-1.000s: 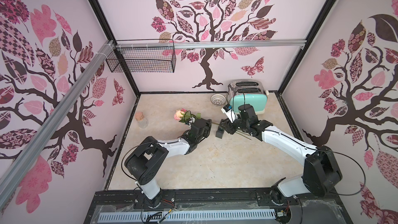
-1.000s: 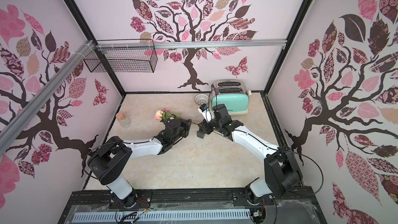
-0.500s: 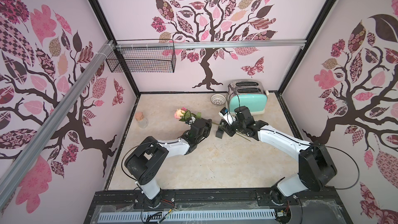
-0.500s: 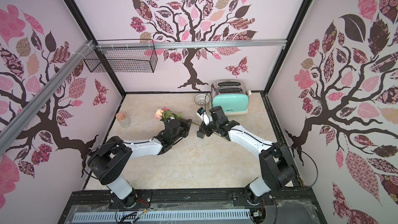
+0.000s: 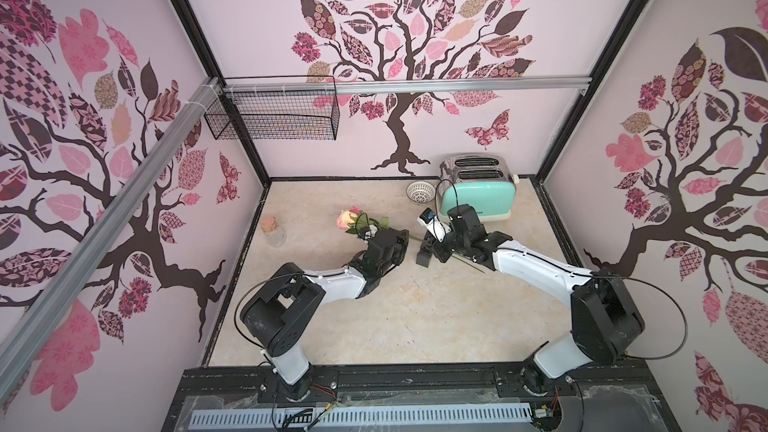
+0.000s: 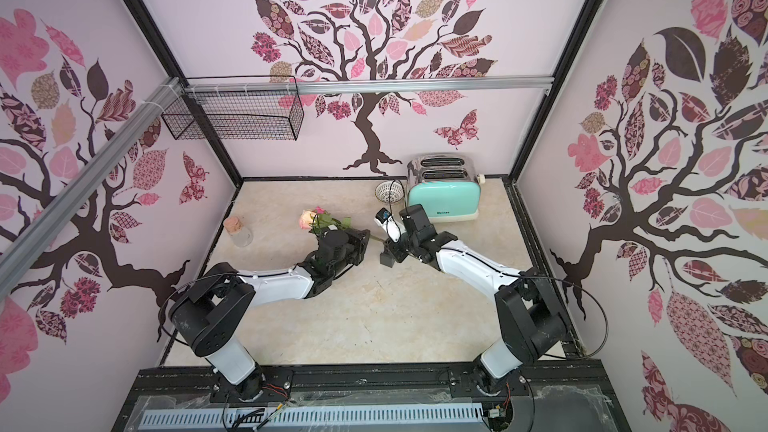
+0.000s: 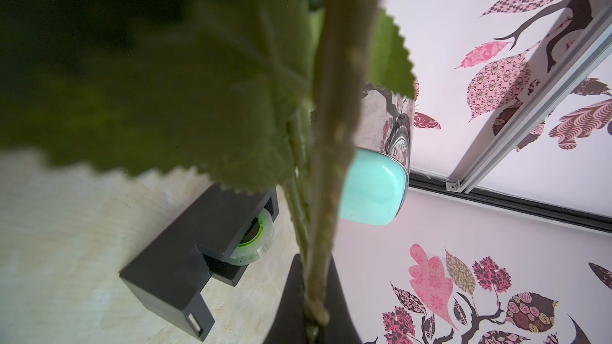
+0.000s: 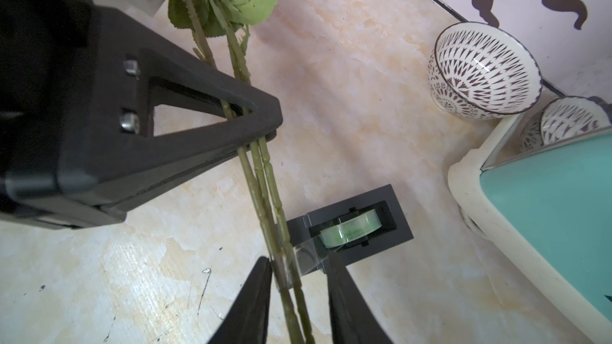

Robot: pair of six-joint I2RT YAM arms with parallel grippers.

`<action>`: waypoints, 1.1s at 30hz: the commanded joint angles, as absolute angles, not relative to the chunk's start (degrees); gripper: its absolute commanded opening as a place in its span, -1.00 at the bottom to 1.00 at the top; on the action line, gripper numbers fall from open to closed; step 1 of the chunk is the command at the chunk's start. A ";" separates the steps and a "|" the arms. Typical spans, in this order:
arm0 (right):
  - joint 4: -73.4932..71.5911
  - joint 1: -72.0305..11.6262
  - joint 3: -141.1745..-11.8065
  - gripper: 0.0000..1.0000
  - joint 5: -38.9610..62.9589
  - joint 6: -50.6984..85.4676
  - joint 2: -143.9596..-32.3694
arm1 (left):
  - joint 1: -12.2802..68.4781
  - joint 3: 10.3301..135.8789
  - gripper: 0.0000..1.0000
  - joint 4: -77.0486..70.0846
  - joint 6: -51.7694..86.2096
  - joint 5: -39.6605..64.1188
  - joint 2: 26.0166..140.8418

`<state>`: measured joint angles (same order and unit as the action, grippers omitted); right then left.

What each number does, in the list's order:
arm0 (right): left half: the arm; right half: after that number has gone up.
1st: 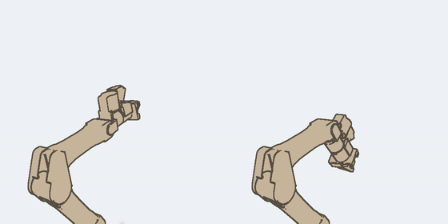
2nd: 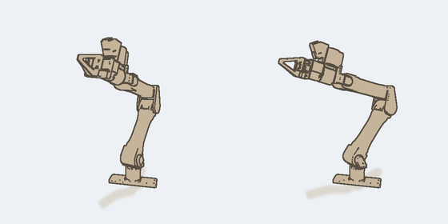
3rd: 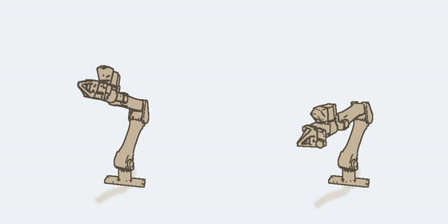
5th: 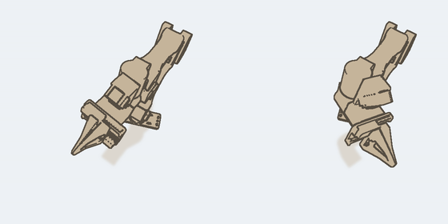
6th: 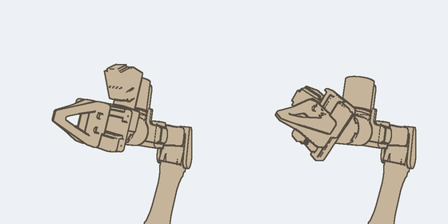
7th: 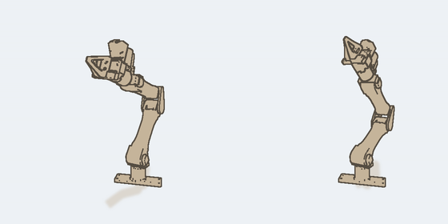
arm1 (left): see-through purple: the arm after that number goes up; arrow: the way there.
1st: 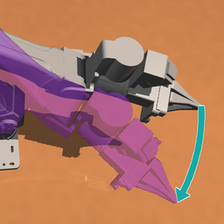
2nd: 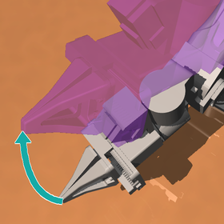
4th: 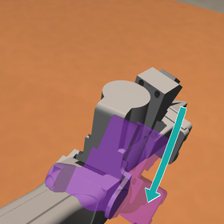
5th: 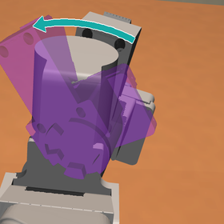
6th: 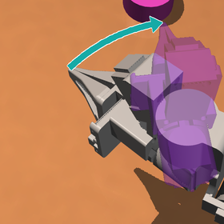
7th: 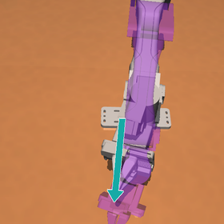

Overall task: Wrap bouquets with tape
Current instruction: Wrap the tape around the bouquet.

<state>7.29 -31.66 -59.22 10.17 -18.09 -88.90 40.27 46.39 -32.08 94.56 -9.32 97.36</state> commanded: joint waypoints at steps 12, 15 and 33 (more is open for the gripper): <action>6.69 -31.99 -62.01 -0.52 9.94 -19.34 -91.83 | 40.00 47.55 -1.00 -32.73 94.36 -9.16 98.08; 6.25 -31.99 -61.84 -0.52 9.76 -19.49 -91.85 | 40.02 47.55 -1.00 -32.70 94.50 -9.14 98.17; 2.11 -32.00 -57.72 -1.00 7.32 -23.07 -90.27 | 39.64 46.73 -1.00 -32.56 94.58 -9.07 97.43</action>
